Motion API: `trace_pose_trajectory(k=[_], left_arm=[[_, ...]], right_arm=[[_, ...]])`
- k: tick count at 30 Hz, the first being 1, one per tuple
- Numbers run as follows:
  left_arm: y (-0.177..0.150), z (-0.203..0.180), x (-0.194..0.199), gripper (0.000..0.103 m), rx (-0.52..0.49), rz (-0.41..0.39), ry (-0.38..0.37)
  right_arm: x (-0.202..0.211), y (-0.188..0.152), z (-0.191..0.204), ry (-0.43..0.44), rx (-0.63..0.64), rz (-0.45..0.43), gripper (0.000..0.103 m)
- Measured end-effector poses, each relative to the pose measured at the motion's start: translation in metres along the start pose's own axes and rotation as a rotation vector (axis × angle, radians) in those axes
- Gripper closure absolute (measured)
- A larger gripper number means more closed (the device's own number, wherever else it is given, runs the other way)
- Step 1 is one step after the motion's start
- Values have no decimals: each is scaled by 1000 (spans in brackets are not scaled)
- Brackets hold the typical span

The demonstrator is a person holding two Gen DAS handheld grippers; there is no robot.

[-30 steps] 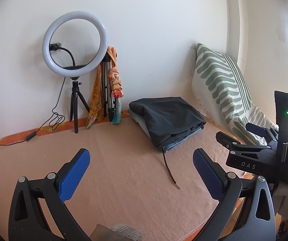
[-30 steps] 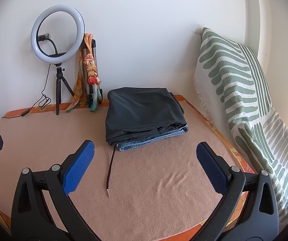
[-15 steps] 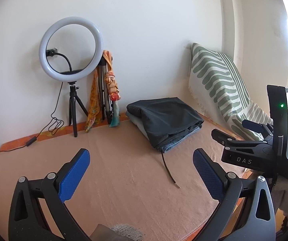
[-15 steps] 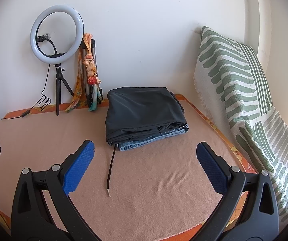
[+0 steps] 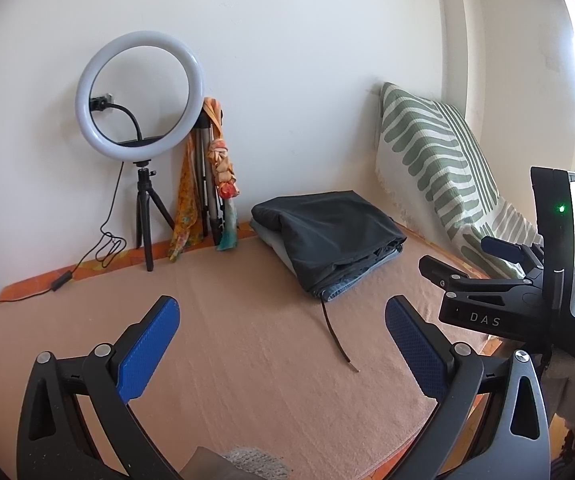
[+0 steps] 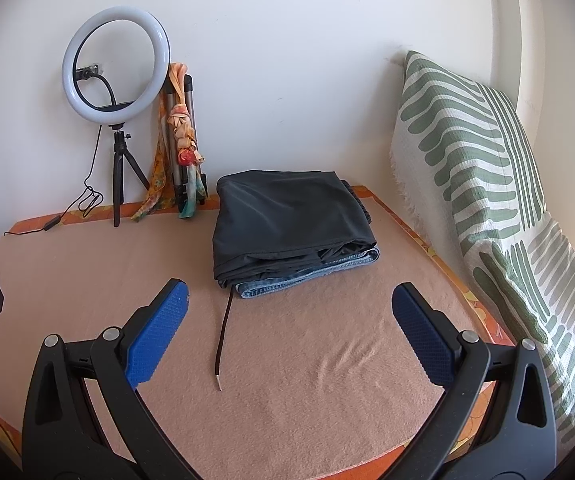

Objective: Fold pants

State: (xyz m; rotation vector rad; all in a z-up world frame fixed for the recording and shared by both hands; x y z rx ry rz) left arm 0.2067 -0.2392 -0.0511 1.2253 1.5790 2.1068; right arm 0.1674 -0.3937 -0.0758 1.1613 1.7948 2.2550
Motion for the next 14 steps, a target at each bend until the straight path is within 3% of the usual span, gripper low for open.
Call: trace_pose_trajectory(k=[14], left_arm=[[-3, 3, -4, 1, 6, 14, 8]], right_arm=[[-3, -4, 2, 3, -2, 13, 0]])
Point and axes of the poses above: each gripper's, at about its wrist camera, not at the fingertips, and x roughly against the way its jaws point, z to its left, y to its top, the point moved 3 cm from there along -x, roughly the way its jaws point, and after that the axes turned 6 degrees about -x, right-handed, at the moved point
